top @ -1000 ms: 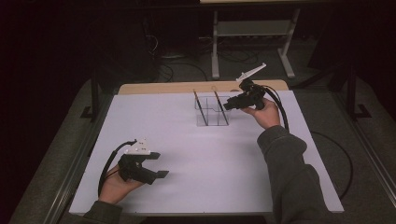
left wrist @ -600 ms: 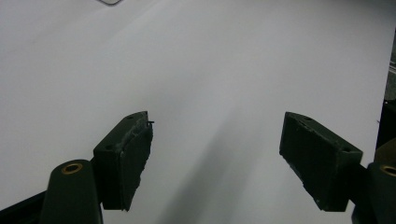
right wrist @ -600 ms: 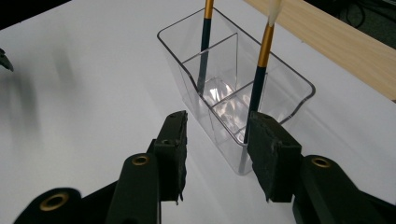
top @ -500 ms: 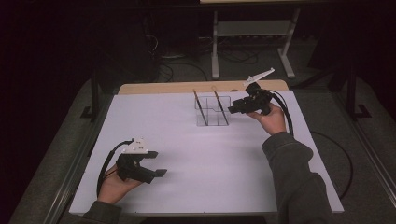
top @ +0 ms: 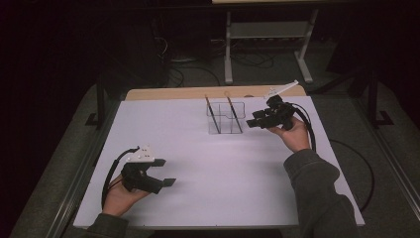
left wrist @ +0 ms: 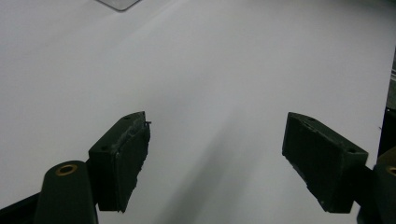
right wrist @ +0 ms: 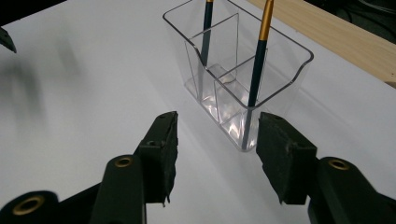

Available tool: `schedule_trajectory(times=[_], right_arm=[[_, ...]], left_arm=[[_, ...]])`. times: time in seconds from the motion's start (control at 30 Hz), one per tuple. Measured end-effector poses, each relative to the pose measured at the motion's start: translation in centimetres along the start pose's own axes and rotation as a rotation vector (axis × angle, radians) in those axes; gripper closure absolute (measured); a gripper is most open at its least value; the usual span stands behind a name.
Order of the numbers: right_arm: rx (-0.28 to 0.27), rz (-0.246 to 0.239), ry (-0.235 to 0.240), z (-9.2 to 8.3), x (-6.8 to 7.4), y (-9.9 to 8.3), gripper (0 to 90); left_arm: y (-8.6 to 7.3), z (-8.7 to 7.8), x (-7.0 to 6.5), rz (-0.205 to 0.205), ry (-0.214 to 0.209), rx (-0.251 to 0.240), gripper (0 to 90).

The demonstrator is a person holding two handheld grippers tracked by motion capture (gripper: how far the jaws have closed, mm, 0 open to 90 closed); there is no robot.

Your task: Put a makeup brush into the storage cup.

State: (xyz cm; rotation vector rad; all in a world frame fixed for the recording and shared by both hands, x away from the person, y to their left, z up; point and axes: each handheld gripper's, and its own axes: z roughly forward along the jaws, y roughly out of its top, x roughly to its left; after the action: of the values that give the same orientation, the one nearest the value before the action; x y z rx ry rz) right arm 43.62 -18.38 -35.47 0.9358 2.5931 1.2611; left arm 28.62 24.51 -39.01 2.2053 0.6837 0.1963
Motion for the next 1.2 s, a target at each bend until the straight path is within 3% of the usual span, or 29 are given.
schedule_trajectory(times=[0.5, 0.53, 1.2], right_arm=[[-0.017, 0.004, -0.032, -1.3, 1.2, -1.8, 39.2], [-0.024, -0.014, -0.036, -1.3, 1.2, -1.9, 38.9], [-0.061, 0.003, -0.057, -2.7, 2.1, -4.3, 31.5]], left_arm=[[-0.1, -0.4, 0.2, -0.010, 0.017, -0.013, 20.2], [-0.1, -0.4, 0.2, -0.010, 0.017, -0.014, 20.1], [-0.1, -0.4, 0.3, -0.018, 0.021, -0.022, 18.8]])
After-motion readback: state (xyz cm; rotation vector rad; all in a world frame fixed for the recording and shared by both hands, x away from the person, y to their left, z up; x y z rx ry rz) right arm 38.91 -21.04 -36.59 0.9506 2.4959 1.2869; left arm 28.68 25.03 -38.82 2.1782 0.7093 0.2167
